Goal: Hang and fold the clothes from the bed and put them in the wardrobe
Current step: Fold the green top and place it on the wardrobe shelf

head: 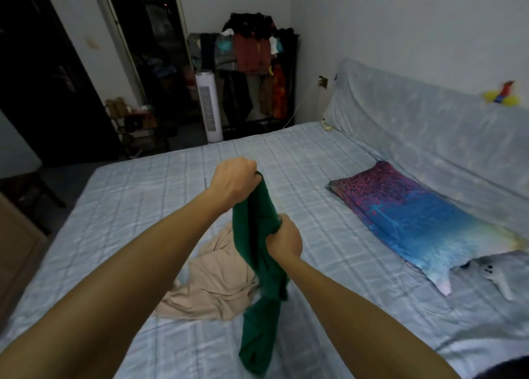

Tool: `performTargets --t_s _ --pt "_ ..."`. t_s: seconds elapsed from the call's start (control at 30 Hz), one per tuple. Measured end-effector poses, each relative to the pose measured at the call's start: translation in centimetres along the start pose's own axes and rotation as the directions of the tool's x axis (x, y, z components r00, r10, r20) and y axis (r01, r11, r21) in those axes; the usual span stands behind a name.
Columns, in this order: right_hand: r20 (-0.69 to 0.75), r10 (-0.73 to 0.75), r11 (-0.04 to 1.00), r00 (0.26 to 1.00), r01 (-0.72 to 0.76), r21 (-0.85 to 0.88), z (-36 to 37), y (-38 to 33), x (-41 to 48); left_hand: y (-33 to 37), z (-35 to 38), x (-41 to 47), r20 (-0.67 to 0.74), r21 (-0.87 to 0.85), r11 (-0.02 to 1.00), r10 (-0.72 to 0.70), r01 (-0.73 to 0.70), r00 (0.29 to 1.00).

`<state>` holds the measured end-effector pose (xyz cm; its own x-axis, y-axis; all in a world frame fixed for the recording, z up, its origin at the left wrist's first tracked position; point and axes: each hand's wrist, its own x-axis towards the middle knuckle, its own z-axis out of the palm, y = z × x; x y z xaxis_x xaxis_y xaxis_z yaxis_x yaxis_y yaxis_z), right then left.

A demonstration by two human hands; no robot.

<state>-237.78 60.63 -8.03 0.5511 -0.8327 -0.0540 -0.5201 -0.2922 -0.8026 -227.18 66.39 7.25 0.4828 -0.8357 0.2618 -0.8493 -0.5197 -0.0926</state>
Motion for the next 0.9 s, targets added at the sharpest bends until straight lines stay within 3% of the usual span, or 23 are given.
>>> performTargets --t_s 0.13,0.23,0.4,0.47,0.57,0.73,0.9 --pt "0.070 0.012 0.986 0.997 0.000 -0.167 -2.9 3.4 1.8 -1.1 0.5 -1.5 0.025 0.016 0.999 0.037 -0.038 0.999" --pt "0.152 -0.084 0.930 0.985 0.133 -0.343 -5.0 4.9 4.0 -2.9 1.2 -3.4 0.090 0.047 0.999 -0.001 -0.003 0.996" --pt "0.326 -0.275 0.713 0.904 0.420 -0.562 -7.5 4.6 8.0 -4.8 3.2 -6.5 0.101 0.053 0.990 -0.135 0.130 0.986" --pt "0.390 -0.275 0.625 0.879 0.472 -0.622 -7.4 4.2 9.6 -5.8 4.2 -7.1 0.078 0.037 0.984 -0.177 0.175 0.981" --pt "0.434 -0.233 0.580 0.870 0.483 -0.656 -7.1 3.5 12.0 -8.1 5.5 -7.1 0.059 0.013 0.973 -0.230 0.229 0.971" --pt "0.376 -0.307 0.529 0.874 0.485 -0.696 -6.9 -0.9 17.5 -12.6 7.6 -3.4 0.008 -0.025 0.958 -0.285 0.285 0.959" --pt "0.191 -0.516 0.465 0.835 0.461 -0.756 -9.5 -9.6 24.8 -17.3 6.8 5.6 -0.102 -0.171 0.930 -0.346 0.326 0.933"
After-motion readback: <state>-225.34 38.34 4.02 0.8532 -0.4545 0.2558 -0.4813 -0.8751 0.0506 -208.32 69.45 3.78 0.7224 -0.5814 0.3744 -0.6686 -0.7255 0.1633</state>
